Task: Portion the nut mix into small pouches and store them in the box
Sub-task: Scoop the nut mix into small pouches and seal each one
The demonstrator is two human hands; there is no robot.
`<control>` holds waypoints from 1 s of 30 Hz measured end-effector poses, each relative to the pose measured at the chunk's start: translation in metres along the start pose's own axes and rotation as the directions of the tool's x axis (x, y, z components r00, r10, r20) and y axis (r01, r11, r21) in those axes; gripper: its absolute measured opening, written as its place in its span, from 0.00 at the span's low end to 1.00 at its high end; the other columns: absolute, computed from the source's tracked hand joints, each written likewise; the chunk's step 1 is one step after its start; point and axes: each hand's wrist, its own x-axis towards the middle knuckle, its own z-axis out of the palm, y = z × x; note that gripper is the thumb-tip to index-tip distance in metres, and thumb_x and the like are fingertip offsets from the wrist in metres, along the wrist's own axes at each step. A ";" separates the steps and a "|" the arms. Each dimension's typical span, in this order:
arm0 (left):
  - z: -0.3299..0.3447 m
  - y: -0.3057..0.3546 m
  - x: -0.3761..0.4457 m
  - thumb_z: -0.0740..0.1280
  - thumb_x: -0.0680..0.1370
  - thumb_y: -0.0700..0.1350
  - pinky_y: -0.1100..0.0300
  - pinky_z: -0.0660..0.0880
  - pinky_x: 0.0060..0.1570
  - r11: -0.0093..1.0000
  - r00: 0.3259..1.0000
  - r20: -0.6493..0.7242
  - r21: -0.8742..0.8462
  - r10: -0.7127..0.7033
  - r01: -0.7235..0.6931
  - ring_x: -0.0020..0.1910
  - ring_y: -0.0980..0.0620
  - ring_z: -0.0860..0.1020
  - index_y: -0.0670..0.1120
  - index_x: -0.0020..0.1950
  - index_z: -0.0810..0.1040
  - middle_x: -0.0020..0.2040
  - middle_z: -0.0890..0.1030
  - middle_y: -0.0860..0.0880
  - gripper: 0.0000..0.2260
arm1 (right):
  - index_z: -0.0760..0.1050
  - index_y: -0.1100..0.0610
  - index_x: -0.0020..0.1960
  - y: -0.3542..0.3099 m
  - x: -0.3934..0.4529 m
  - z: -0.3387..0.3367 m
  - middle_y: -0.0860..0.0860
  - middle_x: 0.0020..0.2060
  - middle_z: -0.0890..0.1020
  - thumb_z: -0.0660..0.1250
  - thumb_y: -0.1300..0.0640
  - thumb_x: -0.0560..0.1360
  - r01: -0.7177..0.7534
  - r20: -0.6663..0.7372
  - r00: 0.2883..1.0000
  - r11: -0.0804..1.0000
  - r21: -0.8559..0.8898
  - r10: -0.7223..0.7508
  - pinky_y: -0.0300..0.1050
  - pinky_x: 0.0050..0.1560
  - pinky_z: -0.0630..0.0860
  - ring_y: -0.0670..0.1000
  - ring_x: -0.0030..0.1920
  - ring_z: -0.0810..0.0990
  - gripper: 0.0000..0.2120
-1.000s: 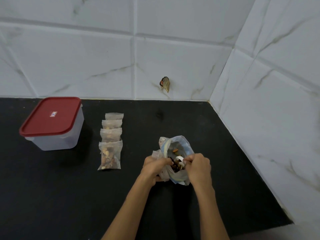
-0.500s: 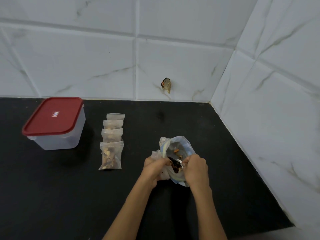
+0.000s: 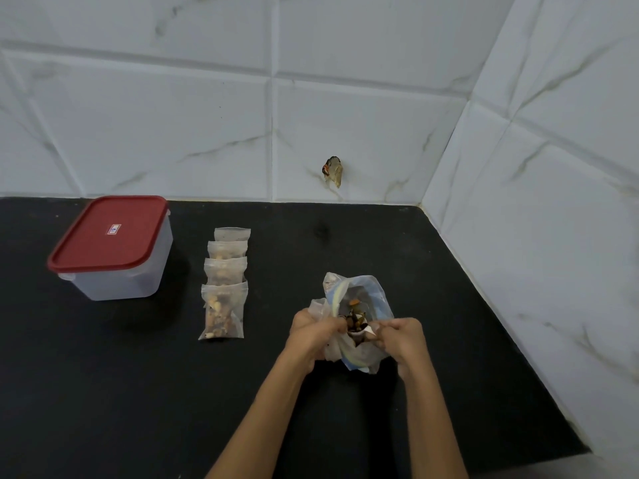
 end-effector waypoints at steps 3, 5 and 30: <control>0.000 0.002 -0.002 0.75 0.68 0.42 0.53 0.81 0.41 0.998 1.000 -0.014 0.068 0.003 -0.002 0.48 0.48 0.82 0.43 0.57 0.76 0.51 0.82 0.43 0.19 | 0.79 0.53 0.37 -0.003 -0.003 -0.003 0.52 0.42 0.82 0.67 0.63 0.76 0.036 -0.023 0.999 0.999 0.006 -0.036 0.46 0.51 0.77 0.50 0.47 0.80 0.11; 0.000 0.004 -0.002 0.78 0.62 0.50 0.54 0.81 0.44 0.987 0.996 -0.062 0.148 0.067 -0.057 0.49 0.50 0.81 0.45 0.56 0.75 0.51 0.81 0.46 0.26 | 0.79 0.52 0.38 -0.004 -0.004 -0.005 0.52 0.43 0.83 0.67 0.61 0.76 0.079 -0.053 0.996 0.997 0.005 -0.078 0.48 0.52 0.77 0.51 0.49 0.80 0.09; 0.024 0.027 -0.032 0.74 0.68 0.51 0.58 0.78 0.43 0.658 0.792 -0.005 0.560 0.611 -0.504 0.45 0.57 0.76 0.52 0.54 0.66 0.46 0.75 0.54 0.22 | 0.81 0.52 0.46 -0.055 -0.072 -0.031 0.46 0.40 0.83 0.67 0.62 0.76 0.402 -0.045 0.914 0.915 -0.007 -0.402 0.38 0.45 0.76 0.44 0.44 0.80 0.07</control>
